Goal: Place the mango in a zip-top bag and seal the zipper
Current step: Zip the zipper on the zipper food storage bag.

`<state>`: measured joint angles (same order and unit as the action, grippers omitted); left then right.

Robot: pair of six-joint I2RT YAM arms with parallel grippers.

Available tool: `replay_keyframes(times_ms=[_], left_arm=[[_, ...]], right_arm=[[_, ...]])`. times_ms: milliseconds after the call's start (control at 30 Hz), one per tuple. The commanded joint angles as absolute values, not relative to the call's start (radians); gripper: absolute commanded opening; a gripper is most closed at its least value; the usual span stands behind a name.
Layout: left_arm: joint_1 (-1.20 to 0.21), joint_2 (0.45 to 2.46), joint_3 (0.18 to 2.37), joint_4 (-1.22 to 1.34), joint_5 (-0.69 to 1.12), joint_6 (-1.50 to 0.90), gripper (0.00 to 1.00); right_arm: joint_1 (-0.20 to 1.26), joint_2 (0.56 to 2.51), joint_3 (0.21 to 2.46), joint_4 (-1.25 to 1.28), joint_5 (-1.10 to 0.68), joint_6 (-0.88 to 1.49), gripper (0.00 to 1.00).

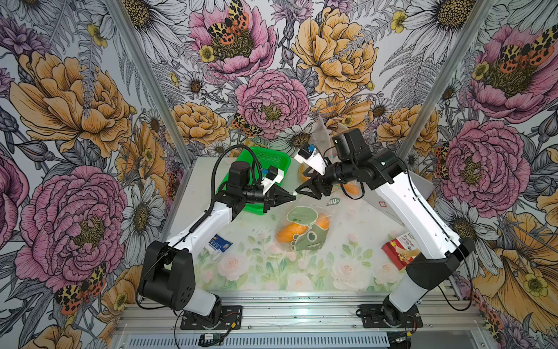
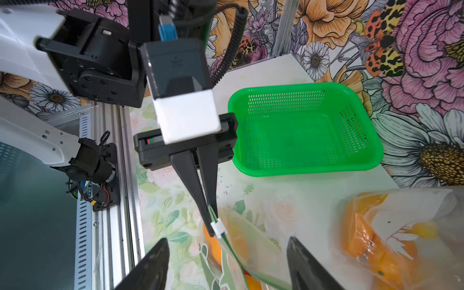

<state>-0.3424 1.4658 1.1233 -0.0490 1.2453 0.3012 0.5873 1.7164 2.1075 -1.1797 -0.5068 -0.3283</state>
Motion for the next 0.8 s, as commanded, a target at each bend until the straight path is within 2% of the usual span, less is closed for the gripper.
replay_keyframes(times_ms=[0, 233, 300, 500, 667, 767], left_arm=[[-0.331, 1.428, 1.11, -0.047, 1.244, 0.293, 0.0], [-0.329, 1.431, 1.101, -0.047, 1.259, 0.296, 0.0], [-0.33, 1.434, 1.104, -0.047, 1.262, 0.295, 0.0], [-0.33, 1.433, 1.107, -0.047, 1.26, 0.296, 0.0], [-0.325, 1.433, 1.109, -0.049, 1.254, 0.296, 0.0], [-0.321, 1.43, 1.108, -0.047, 1.257, 0.297, 0.0]], right_arm=[[0.58, 1.762, 2.178, -1.265, -0.539, -0.354, 0.74], [0.578, 1.824, 2.207, -1.363, -0.539, -0.354, 0.74], [0.579, 1.84, 2.214, -1.368, -0.766, -0.636, 0.3], [0.58, 1.883, 2.257, -1.373, -0.831, -0.637, 0.2], [0.586, 1.905, 2.277, -1.374, -0.824, -0.628, 0.17], [0.586, 1.907, 2.27, -1.377, -0.805, -0.626, 0.19]])
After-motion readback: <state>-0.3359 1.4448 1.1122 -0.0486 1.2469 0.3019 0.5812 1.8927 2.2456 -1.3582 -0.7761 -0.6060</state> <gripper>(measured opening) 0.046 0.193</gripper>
